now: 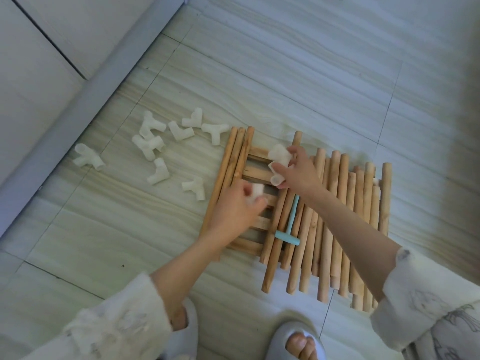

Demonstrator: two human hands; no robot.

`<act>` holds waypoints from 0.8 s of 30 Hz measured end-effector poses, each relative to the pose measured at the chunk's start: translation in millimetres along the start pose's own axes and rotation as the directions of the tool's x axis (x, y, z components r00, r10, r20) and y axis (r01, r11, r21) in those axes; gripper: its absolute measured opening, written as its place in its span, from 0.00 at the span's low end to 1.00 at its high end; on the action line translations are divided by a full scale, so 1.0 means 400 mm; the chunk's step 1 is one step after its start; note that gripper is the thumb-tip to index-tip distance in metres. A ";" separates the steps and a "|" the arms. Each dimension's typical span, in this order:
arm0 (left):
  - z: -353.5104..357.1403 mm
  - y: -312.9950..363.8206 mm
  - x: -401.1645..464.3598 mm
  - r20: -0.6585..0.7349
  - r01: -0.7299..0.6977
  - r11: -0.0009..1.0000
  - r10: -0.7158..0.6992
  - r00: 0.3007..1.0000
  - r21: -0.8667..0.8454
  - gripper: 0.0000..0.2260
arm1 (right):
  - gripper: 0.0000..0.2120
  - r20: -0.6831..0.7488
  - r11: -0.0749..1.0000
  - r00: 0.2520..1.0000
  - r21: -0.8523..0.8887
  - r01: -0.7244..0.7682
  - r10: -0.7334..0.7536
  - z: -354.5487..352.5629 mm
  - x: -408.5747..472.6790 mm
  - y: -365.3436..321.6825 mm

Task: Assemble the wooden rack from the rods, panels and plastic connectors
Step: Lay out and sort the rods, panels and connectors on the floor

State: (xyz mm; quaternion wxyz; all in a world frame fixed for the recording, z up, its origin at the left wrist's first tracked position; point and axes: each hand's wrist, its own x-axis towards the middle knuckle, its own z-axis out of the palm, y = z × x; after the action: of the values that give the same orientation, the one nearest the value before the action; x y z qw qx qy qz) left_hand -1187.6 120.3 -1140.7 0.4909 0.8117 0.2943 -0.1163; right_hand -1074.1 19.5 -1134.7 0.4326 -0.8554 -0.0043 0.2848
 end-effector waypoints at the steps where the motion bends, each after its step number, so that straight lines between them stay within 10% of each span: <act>1: -0.036 -0.014 0.004 -0.037 0.088 0.984 -0.095 0.995 -0.156 0.11 | 0.23 0.007 0.985 0.997 0.151 -0.081 0.081 0.003 -0.003 -0.006; 7: -0.221 -0.153 0.056 -0.206 0.240 0.633 -0.546 0.812 -0.736 0.09 | 0.20 0.307 0.899 0.937 0.341 -0.274 0.169 0.149 -0.055 -0.076; 13: -0.314 -0.183 0.079 -0.243 0.035 0.445 -0.550 0.799 -0.895 0.14 | 0.31 0.556 0.901 0.831 0.353 -0.252 0.015 0.245 -0.066 -0.180; 20: -0.229 -0.197 0.036 -0.578 0.097 0.926 -0.307 0.756 -0.366 0.16 | 0.16 0.207 0.974 0.963 -0.110 0.198 -0.172 0.196 -0.077 -0.077; 24: -0.145 -0.201 0.000 -0.424 0.081 0.980 -0.153 0.893 -0.183 0.10 | 0.13 0.103 0.933 0.969 -0.262 0.245 -0.226 0.124 -0.113 0.008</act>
State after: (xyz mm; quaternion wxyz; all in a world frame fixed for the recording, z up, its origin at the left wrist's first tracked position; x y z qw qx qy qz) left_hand -1241.1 198.0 -1170.8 0.4683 0.7558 0.4533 0.0627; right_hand -1136.9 42.7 -1138.2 0.3413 -0.8894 -0.1614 0.2580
